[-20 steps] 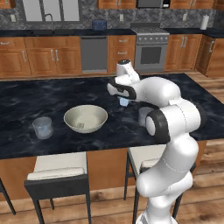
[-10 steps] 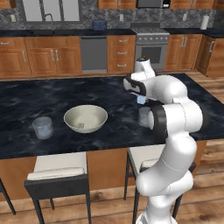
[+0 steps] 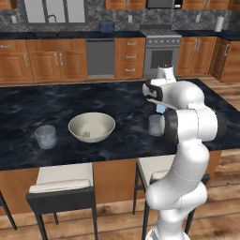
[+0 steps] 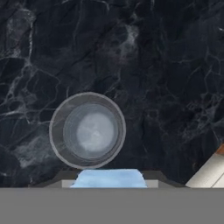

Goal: There are four ice cubes in the ice bowl. Place two ice cubes in each glass of water.

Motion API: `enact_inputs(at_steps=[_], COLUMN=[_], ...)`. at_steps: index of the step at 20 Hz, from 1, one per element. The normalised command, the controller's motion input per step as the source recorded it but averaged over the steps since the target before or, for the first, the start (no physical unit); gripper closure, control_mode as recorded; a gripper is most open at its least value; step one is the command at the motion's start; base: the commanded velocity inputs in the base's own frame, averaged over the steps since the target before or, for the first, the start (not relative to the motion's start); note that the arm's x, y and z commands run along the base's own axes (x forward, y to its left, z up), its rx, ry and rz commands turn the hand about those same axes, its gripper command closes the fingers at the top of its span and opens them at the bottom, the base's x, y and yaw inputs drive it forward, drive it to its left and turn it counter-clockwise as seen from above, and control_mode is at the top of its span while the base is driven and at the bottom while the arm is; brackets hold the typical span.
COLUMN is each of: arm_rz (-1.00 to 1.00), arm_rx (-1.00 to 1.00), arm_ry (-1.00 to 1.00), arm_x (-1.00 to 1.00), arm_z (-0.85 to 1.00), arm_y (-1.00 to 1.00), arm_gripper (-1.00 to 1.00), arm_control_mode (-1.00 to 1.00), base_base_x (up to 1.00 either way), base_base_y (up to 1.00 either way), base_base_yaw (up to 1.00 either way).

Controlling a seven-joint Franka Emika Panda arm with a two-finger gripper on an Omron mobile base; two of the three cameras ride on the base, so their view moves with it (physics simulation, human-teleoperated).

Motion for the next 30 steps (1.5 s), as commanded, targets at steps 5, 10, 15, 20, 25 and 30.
enact_inputs(at_steps=[5, 10, 15, 20, 25, 30], arm_rz=[0.0, 0.0, 0.0, 0.0, 0.0, 0.0], arm_rx=[0.01, 0.01, 0.03, 0.05, 0.01, 0.0], arm_ry=[0.0, 0.0, 0.0, 0.0, 0.0, 0.0], arm_x=[0.03, 0.15, 0.22, 0.2, 0.17, 0.21], arm_z=[-0.18, -0.18, -0.18, -0.14, -0.18, -0.27], arm_y=[-0.18, -0.05, 0.0, 0.0, 0.0, 0.0], arm_gripper=[1.0, 1.0, 1.0, 1.0, 1.0, 1.0], arm_control_mode=[-1.0, -1.0, -1.0, -1.0, -1.0, -1.0], base_base_x=[0.0, 0.0, 0.0, 0.0, 0.0, 0.0], base_base_y=[0.0, 0.0, 0.0, 0.0, 0.0, 0.0], base_base_yaw=[0.0, 0.0, 0.0, 0.0, 0.0, 0.0])
